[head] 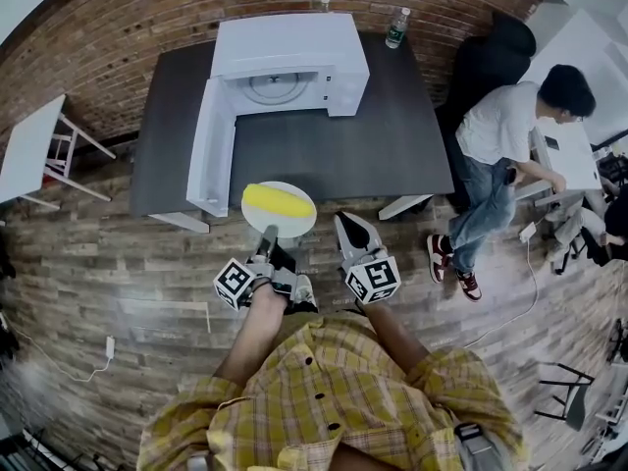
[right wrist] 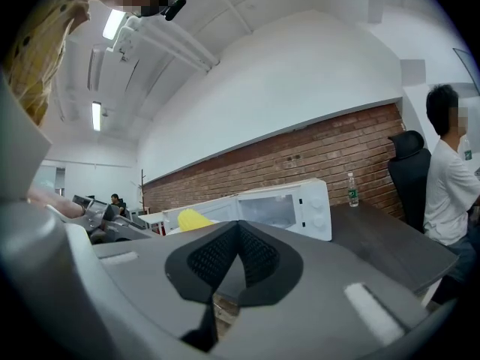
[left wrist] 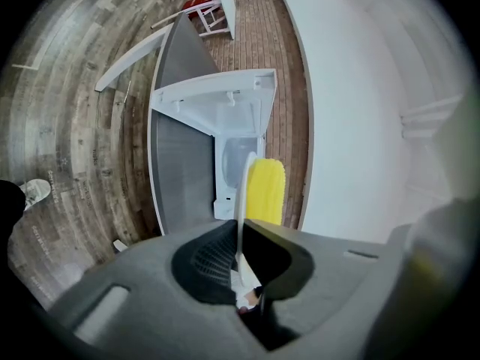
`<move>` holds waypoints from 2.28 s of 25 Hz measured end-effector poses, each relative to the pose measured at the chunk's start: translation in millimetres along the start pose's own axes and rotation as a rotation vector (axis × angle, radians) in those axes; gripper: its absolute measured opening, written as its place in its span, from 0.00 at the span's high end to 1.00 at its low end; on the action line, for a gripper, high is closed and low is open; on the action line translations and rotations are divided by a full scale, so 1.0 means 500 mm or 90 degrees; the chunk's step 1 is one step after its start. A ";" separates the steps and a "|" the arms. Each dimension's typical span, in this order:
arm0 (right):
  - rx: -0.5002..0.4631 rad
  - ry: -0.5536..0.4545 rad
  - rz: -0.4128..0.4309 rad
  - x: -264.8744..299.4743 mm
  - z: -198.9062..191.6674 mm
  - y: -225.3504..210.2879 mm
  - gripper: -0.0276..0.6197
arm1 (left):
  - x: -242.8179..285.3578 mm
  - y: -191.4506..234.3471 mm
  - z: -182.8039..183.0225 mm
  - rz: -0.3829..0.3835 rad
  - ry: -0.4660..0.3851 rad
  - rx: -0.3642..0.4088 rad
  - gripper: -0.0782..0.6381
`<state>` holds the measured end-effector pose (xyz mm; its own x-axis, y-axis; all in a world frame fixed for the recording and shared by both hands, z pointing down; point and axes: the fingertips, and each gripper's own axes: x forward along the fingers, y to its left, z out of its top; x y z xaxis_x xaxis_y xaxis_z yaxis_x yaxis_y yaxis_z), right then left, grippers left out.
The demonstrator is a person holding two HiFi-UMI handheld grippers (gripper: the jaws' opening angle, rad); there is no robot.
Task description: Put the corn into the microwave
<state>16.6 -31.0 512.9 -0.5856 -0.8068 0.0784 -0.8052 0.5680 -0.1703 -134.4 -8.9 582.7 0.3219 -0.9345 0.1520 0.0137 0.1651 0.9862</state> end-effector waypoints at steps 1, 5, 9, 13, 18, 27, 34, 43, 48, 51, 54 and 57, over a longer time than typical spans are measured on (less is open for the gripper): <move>0.000 -0.001 -0.003 0.011 0.003 -0.004 0.96 | 0.009 -0.001 0.007 0.002 0.002 -0.001 0.86; -0.003 -0.002 -0.008 0.051 0.008 -0.011 0.96 | 0.043 -0.004 0.034 0.007 0.009 0.001 0.86; -0.010 0.006 -0.012 0.086 0.008 -0.019 0.96 | 0.072 -0.003 0.054 0.012 0.017 0.001 0.86; -0.012 0.010 -0.019 0.109 0.008 -0.028 0.96 | 0.094 0.000 0.069 0.015 0.024 0.001 0.86; -0.015 0.015 -0.019 0.136 0.013 -0.043 0.96 | 0.131 -0.002 0.078 0.016 0.030 0.002 0.86; -0.004 0.012 -0.007 0.190 0.009 -0.099 0.96 | 0.203 0.006 0.095 0.024 0.011 -0.004 0.86; -0.004 0.018 0.007 0.252 0.011 -0.151 0.96 | 0.268 0.003 0.116 0.030 -0.017 -0.015 0.86; -0.002 0.022 0.034 0.322 0.018 -0.209 0.96 | 0.358 0.003 0.141 0.032 -0.055 -0.012 0.86; 0.004 0.025 0.045 0.354 0.018 -0.234 0.96 | 0.400 0.004 0.154 0.034 -0.068 -0.014 0.86; 0.008 0.028 0.050 0.370 0.018 -0.247 0.96 | 0.423 0.008 0.163 0.040 -0.077 -0.016 0.86; 0.010 0.030 0.055 0.385 0.018 -0.261 0.96 | 0.446 0.014 0.169 0.045 -0.085 -0.018 0.86; 0.012 0.032 0.061 0.397 0.017 -0.274 0.96 | 0.468 0.019 0.174 0.046 -0.096 -0.030 0.86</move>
<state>11.4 -270.5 543.3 -0.6643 -0.7392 0.1106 -0.7436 0.6386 -0.1981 -141.1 -253.6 633.6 0.1774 -0.9560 0.2337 0.0413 0.2445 0.9688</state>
